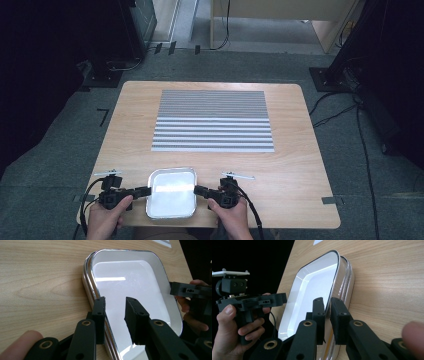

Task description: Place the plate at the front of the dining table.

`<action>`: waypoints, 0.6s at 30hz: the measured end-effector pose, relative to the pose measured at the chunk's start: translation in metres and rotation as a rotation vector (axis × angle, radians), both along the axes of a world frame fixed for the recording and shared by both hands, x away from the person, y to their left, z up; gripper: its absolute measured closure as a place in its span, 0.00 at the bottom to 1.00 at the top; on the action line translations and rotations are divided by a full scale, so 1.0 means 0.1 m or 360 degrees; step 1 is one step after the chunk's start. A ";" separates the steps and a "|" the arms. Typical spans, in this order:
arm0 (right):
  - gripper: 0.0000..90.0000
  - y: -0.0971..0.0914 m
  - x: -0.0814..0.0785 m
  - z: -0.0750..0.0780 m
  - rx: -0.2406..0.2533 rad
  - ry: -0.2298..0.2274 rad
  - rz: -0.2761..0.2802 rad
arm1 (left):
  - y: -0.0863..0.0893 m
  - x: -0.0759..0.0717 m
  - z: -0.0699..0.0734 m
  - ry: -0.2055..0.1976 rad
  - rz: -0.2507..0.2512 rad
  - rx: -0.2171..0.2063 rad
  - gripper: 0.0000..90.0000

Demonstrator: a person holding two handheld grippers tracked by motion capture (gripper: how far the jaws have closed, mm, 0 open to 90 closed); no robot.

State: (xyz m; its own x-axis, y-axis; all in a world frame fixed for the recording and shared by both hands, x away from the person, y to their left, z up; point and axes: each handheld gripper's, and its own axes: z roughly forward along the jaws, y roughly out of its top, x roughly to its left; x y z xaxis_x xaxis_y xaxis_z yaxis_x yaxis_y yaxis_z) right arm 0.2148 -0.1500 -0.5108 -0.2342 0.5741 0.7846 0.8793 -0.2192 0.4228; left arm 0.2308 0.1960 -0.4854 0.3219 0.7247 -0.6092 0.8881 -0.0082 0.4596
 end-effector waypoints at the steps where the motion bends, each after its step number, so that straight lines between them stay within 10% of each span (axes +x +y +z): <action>1: 0.93 0.00 0.00 0.00 0.0003 -0.0007 -0.0002 | 0.00 0.00 0.00 -0.0001 -0.0001 -0.0001 0.78; 18: 0.90 -0.03 0.00 0.01 -0.0022 -0.0044 -0.0019 | -0.04 0.00 0.04 -0.0035 -0.0047 -0.0041 0.73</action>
